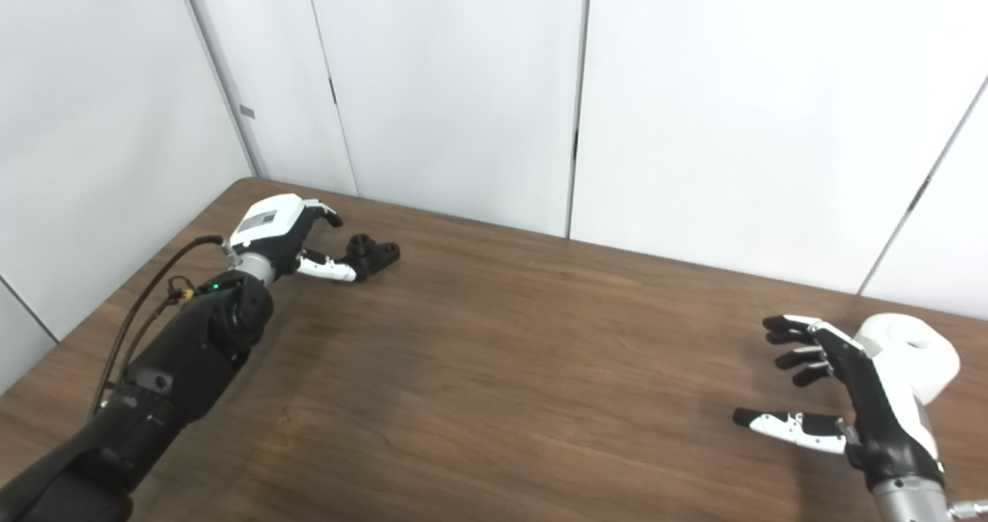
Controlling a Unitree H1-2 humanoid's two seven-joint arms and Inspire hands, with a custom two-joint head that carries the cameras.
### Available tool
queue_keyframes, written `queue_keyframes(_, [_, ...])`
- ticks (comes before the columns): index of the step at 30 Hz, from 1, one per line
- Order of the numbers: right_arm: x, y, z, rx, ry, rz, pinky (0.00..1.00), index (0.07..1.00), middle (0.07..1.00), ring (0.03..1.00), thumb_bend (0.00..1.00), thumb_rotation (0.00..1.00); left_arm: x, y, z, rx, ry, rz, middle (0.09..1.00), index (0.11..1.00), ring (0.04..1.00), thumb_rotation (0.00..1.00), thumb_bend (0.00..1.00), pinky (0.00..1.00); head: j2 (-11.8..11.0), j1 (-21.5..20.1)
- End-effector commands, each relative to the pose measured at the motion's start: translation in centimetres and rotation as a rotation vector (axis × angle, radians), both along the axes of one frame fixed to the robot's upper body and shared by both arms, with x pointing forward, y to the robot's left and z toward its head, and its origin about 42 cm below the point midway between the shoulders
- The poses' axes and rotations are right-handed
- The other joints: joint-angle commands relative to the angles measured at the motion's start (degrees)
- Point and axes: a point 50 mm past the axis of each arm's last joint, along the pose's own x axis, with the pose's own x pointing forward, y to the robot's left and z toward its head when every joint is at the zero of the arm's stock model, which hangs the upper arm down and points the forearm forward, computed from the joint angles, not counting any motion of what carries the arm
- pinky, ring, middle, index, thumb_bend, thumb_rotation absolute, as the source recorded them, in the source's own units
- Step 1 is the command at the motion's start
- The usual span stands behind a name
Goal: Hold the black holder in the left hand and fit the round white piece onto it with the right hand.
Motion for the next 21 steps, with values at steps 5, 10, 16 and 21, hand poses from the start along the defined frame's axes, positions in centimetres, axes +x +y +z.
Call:
queue_keyframes(5, [0.2, -0.4, 2.2, -0.007, -0.075, -0.002, 0.50, 0.698, 0.686, 0.597, 0.72, 0.00, 1.4, 0.6, 2.2, 0.006, -0.092, -0.003, 0.913, 0.754, 0.928, 0.39, 0.99, 0.75, 0.17, -0.13])
queue_keyframes(10, [0.2, -0.4, 2.3, -0.013, -0.073, -0.005, 0.49, 0.698, 0.686, 0.595, 0.72, 0.00, 1.8, 0.7, 1.5, -0.029, -0.087, -0.006, 0.915, 0.735, 0.938, 0.38, 0.98, 0.78, 0.28, -0.31])
queue_keyframes(16, [0.1, -0.5, 2.2, -0.012, -0.075, -0.002, 0.49, 0.697, 0.682, 0.590, 0.72, 0.00, 2.3, 0.4, 0.6, -0.049, -0.133, -0.002, 0.877, 0.675, 0.902, 0.35, 0.98, 0.73, 0.39, -0.41])
queue_keyframes(21, [0.0, -0.5, 2.3, -0.012, -0.068, -0.006, 0.49, 0.701, 0.683, 0.587, 0.72, 0.00, 2.7, -0.1, -0.4, -0.099, -0.177, -0.005, 0.848, 0.622, 0.874, 0.26, 0.91, 0.70, 0.41, -0.50])
